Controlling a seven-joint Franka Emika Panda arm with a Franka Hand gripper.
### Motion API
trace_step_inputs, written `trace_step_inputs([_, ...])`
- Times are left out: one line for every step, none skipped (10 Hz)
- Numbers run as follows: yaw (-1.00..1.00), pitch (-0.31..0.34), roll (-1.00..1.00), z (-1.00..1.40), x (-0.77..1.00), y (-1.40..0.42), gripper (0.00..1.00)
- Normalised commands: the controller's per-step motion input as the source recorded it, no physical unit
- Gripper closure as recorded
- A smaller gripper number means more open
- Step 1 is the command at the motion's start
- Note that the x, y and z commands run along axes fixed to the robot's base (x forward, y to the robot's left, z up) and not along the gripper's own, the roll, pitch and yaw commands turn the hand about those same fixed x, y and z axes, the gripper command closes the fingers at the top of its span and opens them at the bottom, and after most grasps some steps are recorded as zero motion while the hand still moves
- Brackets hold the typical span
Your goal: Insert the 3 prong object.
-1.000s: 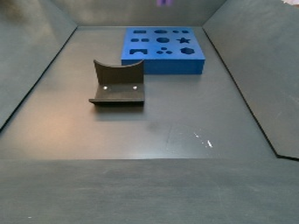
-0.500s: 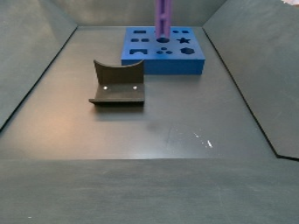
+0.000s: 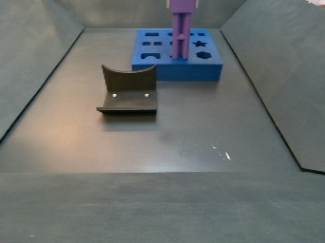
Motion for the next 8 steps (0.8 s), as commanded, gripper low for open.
trace_step_inputs([0.21, -0.069, -0.02, -0.41, 0.11, -0.22, 1.00])
trace_step_inputs([0.29, -0.063, 0.00, -0.33, 0.04, -0.35, 1.00])
trace_step_inputs([0.33, -0.070, 0.00, -0.35, 0.00, -0.31, 1.00])
trace_step_inputs([0.38, -0.103, 0.00, -0.40, 0.00, -0.18, 1.00])
trace_step_inputs([0.36, -0.147, 0.00, -0.50, 0.00, -0.01, 1.00])
trace_step_inputs([0.25, -0.171, 0.00, -0.49, -0.03, -0.03, 1.00])
trace_step_inputs([0.00, -0.100, -0.01, -0.23, -0.01, -0.05, 1.00])
trace_step_inputs([0.00, -0.069, -0.01, 0.00, -0.04, 0.00, 1.00])
